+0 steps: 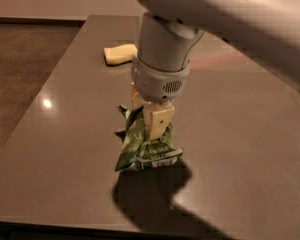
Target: Pick green jalapeno chip bag
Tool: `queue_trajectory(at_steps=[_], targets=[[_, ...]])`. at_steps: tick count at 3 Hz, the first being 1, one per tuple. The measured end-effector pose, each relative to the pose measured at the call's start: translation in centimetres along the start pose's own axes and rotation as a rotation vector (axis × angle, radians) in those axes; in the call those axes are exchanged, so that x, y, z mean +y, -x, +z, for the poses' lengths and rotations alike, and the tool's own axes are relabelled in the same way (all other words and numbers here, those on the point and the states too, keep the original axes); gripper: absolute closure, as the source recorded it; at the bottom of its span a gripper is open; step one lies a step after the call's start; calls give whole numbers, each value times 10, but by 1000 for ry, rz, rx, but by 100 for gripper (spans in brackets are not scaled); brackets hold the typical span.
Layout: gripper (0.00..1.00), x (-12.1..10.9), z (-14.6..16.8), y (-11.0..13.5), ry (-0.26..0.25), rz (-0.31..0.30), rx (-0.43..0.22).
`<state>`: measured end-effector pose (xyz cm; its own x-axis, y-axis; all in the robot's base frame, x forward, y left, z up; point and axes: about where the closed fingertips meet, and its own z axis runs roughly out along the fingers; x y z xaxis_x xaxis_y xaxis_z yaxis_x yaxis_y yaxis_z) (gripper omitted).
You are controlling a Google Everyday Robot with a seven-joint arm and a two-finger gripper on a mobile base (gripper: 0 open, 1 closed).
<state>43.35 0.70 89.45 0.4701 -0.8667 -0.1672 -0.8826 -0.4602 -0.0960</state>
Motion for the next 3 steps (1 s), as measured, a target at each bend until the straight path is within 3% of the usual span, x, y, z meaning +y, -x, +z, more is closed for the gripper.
queue_trajectory(at_steps=[1,2,3], targets=[[100,-16,-29,-19,-61,43,10],[100,-18,-34,-18,-76,49,13],[100,-24,-59,-18,-134,70,22]])
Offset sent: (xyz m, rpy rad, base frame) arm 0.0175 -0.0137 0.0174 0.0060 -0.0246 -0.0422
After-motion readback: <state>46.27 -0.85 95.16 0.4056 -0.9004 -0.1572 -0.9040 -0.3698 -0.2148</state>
